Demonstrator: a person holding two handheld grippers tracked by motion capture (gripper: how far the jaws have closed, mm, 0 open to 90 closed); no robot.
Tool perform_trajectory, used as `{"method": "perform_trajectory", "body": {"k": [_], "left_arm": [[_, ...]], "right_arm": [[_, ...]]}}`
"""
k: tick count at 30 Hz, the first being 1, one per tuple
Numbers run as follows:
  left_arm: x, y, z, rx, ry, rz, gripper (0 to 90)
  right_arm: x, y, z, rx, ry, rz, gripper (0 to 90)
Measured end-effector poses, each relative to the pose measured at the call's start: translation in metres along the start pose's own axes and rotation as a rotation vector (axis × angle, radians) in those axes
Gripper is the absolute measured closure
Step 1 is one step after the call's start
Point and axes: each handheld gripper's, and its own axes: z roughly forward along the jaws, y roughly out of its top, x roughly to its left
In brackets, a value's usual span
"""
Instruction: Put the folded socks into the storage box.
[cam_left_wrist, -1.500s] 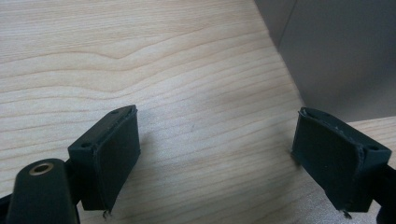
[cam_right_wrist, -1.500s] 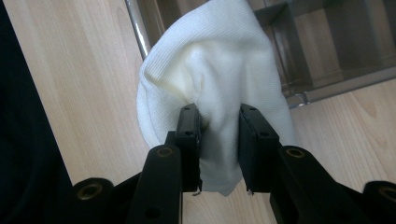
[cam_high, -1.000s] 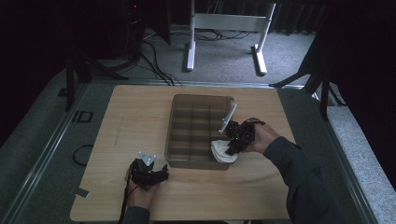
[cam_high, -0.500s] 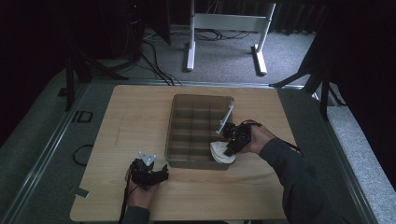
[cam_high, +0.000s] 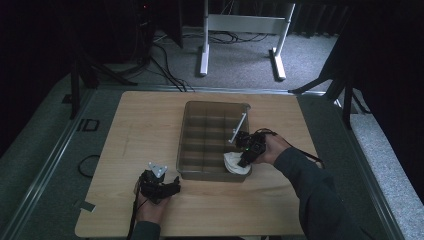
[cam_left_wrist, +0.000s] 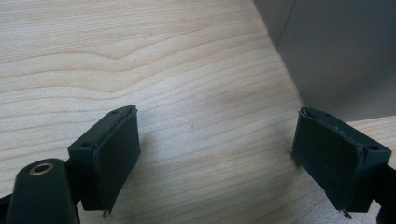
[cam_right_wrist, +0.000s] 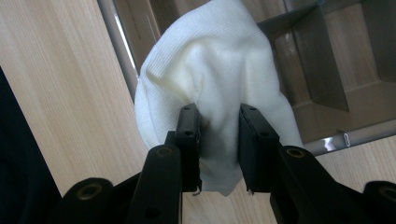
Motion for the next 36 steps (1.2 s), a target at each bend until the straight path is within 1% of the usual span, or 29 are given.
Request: {"method": "perform_trajectory", "body": {"k": [11,15,16,20,25,33,36], "left_arm": [[0.000,0.000,0.000,0.000,-0.001,0.001,15.1],[0.000,0.000,0.000,0.000,-0.001,0.001,15.2],[0.000,0.000,0.000,0.000,-0.001,0.000,15.1],[0.000,0.000,0.000,0.000,-0.001,0.001,15.2],[0.000,0.000,0.000,0.000,-0.001,0.000,15.2],[0.000,0.000,0.000,0.000,-0.001,0.000,15.1],[0.000,0.000,0.000,0.000,-0.002,0.001,15.1]], "right_arm": [[-0.001,0.004,0.006,0.017,0.004,0.015,71.9],[-0.001,0.007,0.012,0.036,0.006,0.017,72.0],[-0.002,0.008,0.018,0.053,0.006,0.014,72.0],[-0.003,0.009,0.025,0.066,0.012,0.024,72.0],[-0.003,0.010,0.027,0.076,0.015,0.032,72.2],[-0.002,0.011,0.036,0.106,0.006,0.026,73.6],[-0.002,0.011,0.037,0.109,0.007,0.025,74.0]]}}
